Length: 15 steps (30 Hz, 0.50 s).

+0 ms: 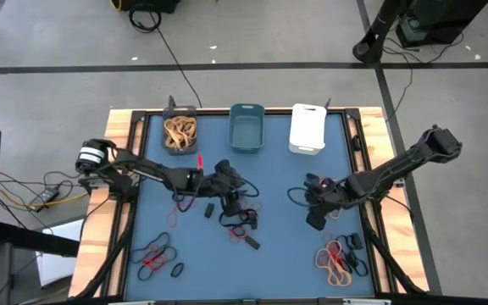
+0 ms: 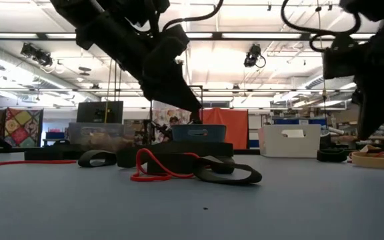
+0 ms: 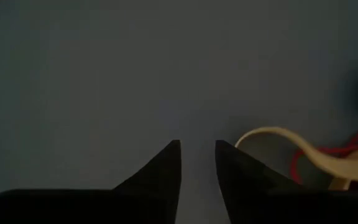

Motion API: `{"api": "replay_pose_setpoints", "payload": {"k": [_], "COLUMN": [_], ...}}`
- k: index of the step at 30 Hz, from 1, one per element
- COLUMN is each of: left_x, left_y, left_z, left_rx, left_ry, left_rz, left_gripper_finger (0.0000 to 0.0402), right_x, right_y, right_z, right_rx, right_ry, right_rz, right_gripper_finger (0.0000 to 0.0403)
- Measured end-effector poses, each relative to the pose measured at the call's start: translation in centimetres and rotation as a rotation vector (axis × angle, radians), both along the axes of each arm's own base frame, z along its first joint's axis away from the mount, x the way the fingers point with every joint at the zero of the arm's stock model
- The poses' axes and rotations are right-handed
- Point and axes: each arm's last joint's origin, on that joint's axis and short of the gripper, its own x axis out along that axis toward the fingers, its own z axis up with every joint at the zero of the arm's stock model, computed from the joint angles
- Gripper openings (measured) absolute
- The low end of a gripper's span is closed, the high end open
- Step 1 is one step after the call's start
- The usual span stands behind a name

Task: Sort rubber bands into baskets
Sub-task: Put the yellow rubber band into the black bin

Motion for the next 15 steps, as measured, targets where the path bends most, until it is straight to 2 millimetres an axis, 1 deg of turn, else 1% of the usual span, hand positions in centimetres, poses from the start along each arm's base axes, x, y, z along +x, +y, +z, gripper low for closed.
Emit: {"api": "replay_pose_setpoints", "payload": {"k": [8,12,15], "left_x": [0.5,0.8,0.8], "left_y": [-0.2,-0.3,-0.3], "left_z": [-1.2,-2.1,-2.5], "left_rx": [-0.008,-0.043,-0.041], "left_ry": [0.006,0.014,0.03], "left_rz": [0.002,0.028,0.029], "left_gripper_finger": [0.0129,0.0129,0.0129], "right_x": [-0.3,-0.2,0.0], "right_y": [0.9,0.8,0.9], "right_z": [-1.2,-2.2,-2.8], "right_rx": [-0.12,-0.167,-0.18], "right_ry": [0.04,0.077,0.103], "right_rz": [-0.044,-0.125,-0.141], "right_gripper_finger": [0.011,0.0108,0.0108]}}
